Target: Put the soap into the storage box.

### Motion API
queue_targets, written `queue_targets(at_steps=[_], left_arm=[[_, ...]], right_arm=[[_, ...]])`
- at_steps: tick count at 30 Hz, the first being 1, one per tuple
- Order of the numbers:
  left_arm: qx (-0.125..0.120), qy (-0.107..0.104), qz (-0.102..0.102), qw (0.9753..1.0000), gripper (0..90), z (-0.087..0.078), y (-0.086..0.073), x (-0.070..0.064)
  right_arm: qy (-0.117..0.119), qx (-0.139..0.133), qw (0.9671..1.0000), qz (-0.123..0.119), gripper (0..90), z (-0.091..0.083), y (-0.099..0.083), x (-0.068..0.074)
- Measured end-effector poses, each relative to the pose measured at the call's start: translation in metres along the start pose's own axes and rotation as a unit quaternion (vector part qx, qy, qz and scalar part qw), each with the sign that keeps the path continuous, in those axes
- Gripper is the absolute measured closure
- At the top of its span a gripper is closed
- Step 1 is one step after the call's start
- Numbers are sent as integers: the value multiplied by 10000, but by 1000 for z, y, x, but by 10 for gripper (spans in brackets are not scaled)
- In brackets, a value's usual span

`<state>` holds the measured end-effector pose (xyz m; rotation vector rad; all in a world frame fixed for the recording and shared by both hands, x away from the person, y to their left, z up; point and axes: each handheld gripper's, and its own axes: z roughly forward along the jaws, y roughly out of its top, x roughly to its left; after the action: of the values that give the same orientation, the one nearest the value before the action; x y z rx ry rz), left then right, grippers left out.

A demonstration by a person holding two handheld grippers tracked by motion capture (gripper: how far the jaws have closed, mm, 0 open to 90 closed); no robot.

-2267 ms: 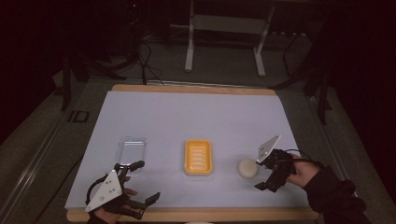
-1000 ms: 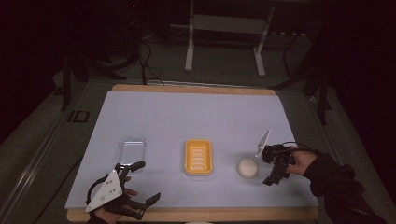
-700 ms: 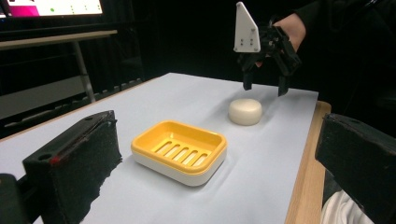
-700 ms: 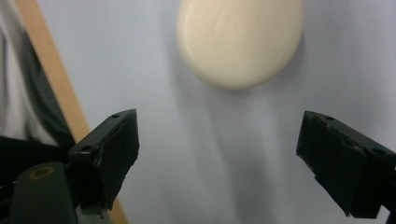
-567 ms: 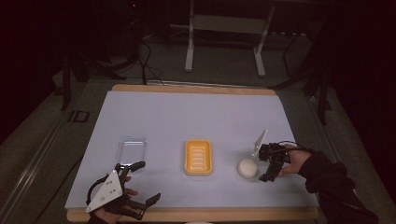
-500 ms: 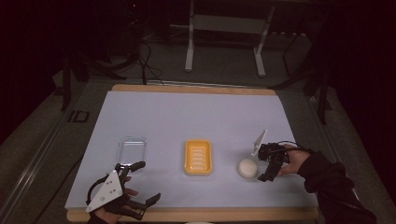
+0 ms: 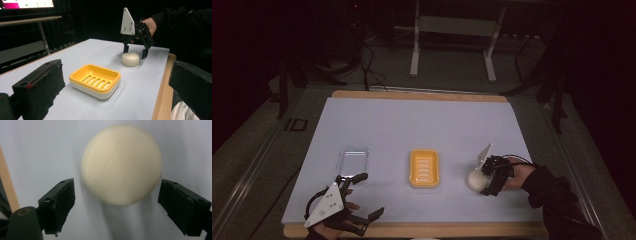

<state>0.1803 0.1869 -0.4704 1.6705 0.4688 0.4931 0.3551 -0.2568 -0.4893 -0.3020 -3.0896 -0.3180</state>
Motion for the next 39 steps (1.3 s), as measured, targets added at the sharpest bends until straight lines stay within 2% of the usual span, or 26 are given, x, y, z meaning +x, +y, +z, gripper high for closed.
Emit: queue_targets(at_steps=[8,11,13,18,22,27,29,32,39], left_arm=[[1,-10,8,10000,1,-1,0,0],[-2,-7,4,10000,1,-1,0,0],[-2,-6,-6,10000,1,0,0,0],[11,-8,3,10000,1,1,0,0],[-3,-9,-10,10000,1,0,0,0],[2,-12,-14,10000,1,0,0,0],[-2,-11,-18,10000,1,1,0,0],[0,-20,-16,10000,1,0,0,0],[10,-22,-11,10000,1,1,0,0]], right_arm=[[-50,-226,9997,-55,165,5,4,0],[-29,-389,9992,-30,182,6,4,-1],[-117,-396,9991,-44,182,8,4,0],[-139,-395,9991,-74,184,12,5,1],[-178,-308,9993,-110,227,18,6,2],[-179,-304,9993,-90,247,17,7,2],[-176,-213,9996,-2,249,15,8,2],[-101,-187,9998,15,249,14,8,2],[15,-338,9994,-32,249,-4,12,2]])
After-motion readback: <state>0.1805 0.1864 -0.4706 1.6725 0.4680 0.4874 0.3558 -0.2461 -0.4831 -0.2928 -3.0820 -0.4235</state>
